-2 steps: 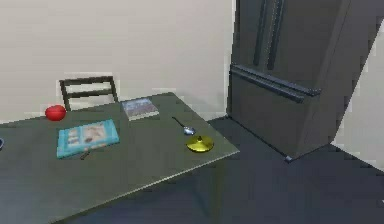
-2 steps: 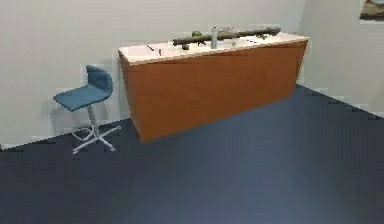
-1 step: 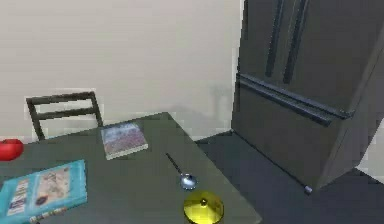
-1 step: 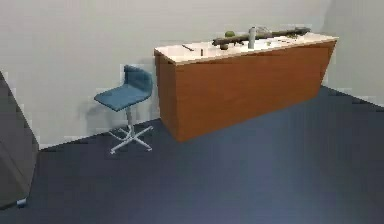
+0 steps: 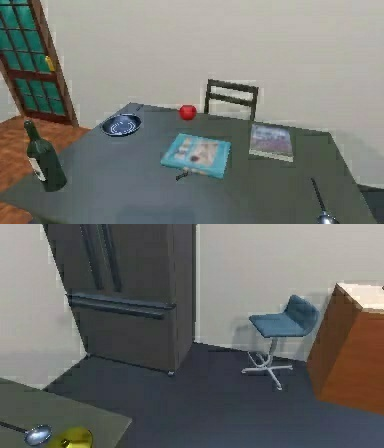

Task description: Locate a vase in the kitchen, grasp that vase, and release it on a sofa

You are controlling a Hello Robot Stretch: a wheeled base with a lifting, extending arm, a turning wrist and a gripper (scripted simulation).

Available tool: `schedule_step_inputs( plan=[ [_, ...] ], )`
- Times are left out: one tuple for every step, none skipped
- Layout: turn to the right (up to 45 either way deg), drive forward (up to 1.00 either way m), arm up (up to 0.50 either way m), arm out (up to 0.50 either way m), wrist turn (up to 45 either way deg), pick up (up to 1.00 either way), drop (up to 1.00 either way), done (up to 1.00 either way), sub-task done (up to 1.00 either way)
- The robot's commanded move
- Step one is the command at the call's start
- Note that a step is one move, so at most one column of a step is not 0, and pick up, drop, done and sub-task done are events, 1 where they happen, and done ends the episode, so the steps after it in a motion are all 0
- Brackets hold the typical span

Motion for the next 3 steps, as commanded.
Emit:
schedule_step_inputs(
  plan=[
    [-33.0,0.0,0.0,0.0,0.0,0.0,0.0,0.0,0.0],
    [0.0,0.0,0.5,0.0,0.0,0.0,0.0,0.0,0.0],
    [0.0,0.0,0.36,0.0,0.0,0.0,0.0,0.0,0.0]
  ],
)
